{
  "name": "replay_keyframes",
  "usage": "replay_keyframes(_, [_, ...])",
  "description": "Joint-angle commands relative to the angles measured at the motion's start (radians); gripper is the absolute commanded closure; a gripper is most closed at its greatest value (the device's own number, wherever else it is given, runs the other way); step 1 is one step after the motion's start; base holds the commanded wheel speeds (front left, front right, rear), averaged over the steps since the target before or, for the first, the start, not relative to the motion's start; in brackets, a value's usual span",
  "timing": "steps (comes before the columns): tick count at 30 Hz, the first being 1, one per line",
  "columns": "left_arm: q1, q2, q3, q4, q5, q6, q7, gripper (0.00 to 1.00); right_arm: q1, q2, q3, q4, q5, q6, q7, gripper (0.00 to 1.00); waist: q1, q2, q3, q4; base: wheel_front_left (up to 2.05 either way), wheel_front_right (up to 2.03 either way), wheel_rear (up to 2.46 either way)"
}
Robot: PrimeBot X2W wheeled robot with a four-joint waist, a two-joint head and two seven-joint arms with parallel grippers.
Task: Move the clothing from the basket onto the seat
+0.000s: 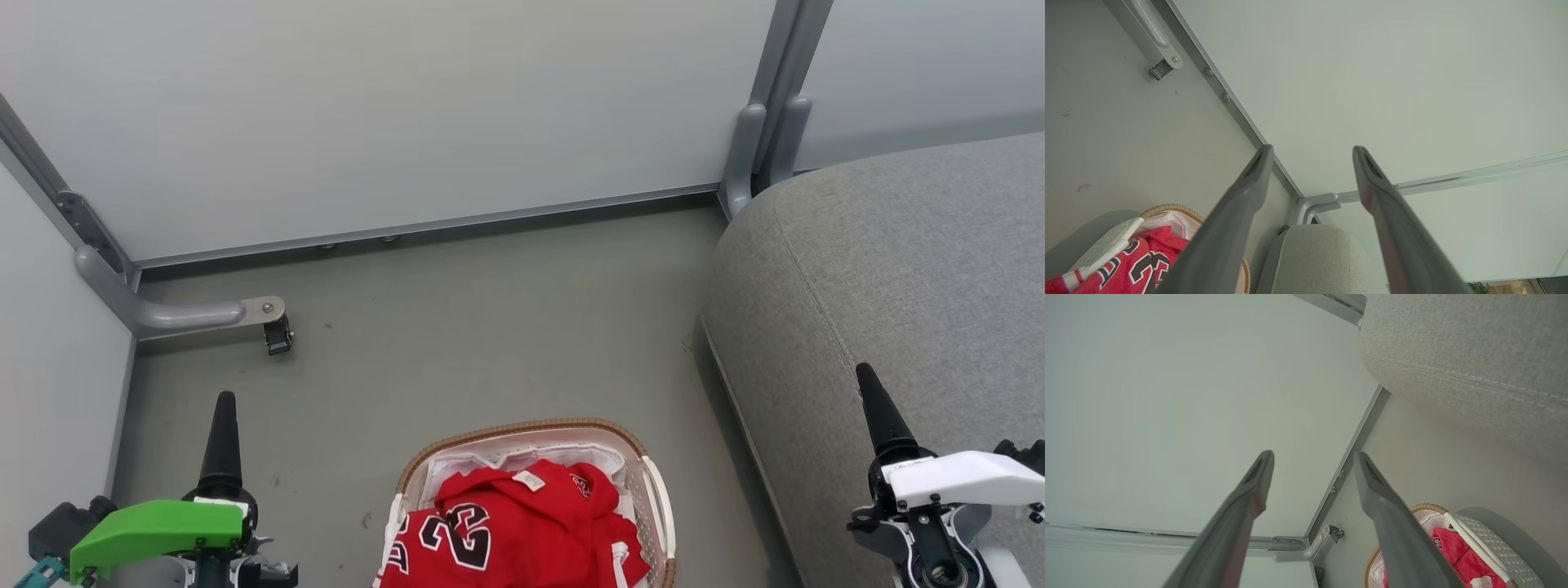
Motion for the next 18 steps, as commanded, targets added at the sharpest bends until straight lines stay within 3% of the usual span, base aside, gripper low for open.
replay_keyframes(1, [-0.022, 0.006, -0.003, -0.021, 0.067, -0.002, -0.012, 0.0, -0.027, -0.008, -0.006, -0.021, -0.061, 0.0, -0.012, 0.0, 0.0, -0.0001, 0.001, 0.0, 0.0, 0.0, 0.0])
replay_keyframes(18, [-0.002, 0.009, -0.098, -0.021, 0.442, 0.04, -0.074, 0.0, -0.029, -0.019, 0.059, -0.029, -0.412, 0.0, -0.074, 0.0, 0.0, -0.0001, 0.007, 0.002, 0.0, 0.0, 0.0])
